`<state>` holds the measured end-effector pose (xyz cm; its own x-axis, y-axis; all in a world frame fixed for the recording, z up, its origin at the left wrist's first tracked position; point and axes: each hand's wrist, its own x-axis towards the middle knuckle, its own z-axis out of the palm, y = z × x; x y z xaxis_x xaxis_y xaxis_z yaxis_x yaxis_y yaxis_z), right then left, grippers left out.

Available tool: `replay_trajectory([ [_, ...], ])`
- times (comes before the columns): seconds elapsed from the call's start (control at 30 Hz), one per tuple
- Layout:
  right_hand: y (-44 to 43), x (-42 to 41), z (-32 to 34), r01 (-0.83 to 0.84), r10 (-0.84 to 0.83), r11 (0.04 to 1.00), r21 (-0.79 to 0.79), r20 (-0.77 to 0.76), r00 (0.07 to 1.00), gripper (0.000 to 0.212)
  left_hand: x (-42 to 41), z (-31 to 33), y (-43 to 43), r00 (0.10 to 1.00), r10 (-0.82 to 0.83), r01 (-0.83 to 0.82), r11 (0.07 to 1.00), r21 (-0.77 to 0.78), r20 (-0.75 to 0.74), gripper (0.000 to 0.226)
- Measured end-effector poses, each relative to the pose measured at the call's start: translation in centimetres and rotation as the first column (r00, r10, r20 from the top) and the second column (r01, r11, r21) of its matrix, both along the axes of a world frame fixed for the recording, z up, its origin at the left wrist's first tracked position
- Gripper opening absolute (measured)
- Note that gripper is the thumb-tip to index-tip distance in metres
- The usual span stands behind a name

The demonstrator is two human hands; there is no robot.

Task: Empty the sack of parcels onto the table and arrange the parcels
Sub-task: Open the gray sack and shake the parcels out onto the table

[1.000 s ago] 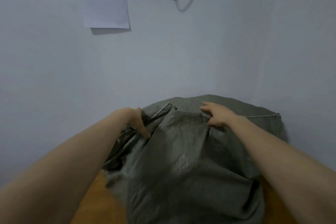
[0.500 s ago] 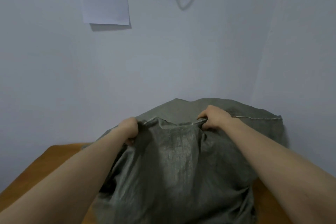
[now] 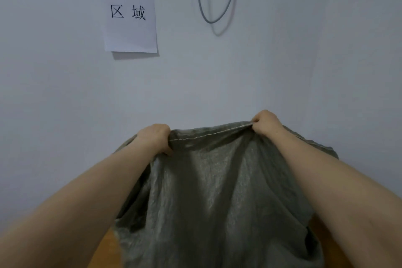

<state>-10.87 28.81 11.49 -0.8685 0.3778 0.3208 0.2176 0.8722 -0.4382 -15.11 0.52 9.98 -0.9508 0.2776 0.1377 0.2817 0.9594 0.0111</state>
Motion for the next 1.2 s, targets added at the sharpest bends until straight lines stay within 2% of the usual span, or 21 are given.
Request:
replay_trajectory([
  [0.07,0.3,0.1,0.7,-0.002,0.002,1.0,0.009,-0.01,1.0,0.024,-0.6,0.4,0.6,0.989,0.052,-0.048,0.998,0.03,-0.139,0.026],
  [0.13,0.6,0.0,2.0,0.017,-0.016,1.0,0.026,-0.053,0.998,0.023,-1.2,1.8,1.3,0.967,0.092,-0.068,0.992,0.106,-0.238,0.019],
  [0.23,0.8,-0.5,4.8,0.035,-0.028,0.999,0.039,-0.163,0.986,0.02,-2.1,5.5,2.0,0.923,0.132,-0.061,0.977,0.203,-0.36,0.024],
  [0.37,1.3,-0.9,7.9,0.015,-0.021,1.0,-0.022,-0.295,0.955,0.018,-3.0,9.3,3.0,0.866,0.166,-0.031,0.959,0.28,-0.472,0.028],
  [0.53,2.6,-0.9,6.5,0.009,-0.014,1.0,-0.022,-0.232,0.973,0.02,-3.9,8.5,4.0,0.874,0.16,-0.032,0.961,0.275,-0.458,0.026],
  [0.63,2.5,-1.0,8.2,-0.008,-0.008,0.999,-0.047,-0.315,0.949,0.022,-4.5,10.1,3.7,0.856,0.156,-0.002,0.954,0.3,-0.493,0.026],
  [0.77,2.6,-1.0,9.7,-0.05,-0.003,0.994,-0.1,-0.47,0.883,0.02,-4.7,13.6,4.1,0.781,0.177,0.082,0.922,0.379,-0.599,0.023],
  [0.9,3.2,-1.0,7.8,-0.029,-0.012,0.995,-0.095,-0.406,0.914,0.019,-5.1,12.4,4.7,0.803,0.16,0.068,0.933,0.353,-0.575,0.022],
  [0.97,2.7,-1.0,8.7,-0.043,0.008,0.997,-0.07,-0.434,0.901,0.02,-5.3,12.3,4.0,0.805,0.165,0.065,0.93,0.362,-0.569,0.02],
  [1.13,1.7,-1.1,12.1,-0.109,0.057,0.993,-0.055,-0.58,0.813,0.021,-5.4,15.4,3.0,0.749,0.231,0.158,0.848,0.507,-0.621,0.021],
  [1.2,2.1,-1.1,10.7,-0.133,0.086,0.99,-0.051,-0.538,0.839,0.019,-5.8,14.6,2.5,0.79,0.22,0.181,0.809,0.56,-0.572,0.021],
])
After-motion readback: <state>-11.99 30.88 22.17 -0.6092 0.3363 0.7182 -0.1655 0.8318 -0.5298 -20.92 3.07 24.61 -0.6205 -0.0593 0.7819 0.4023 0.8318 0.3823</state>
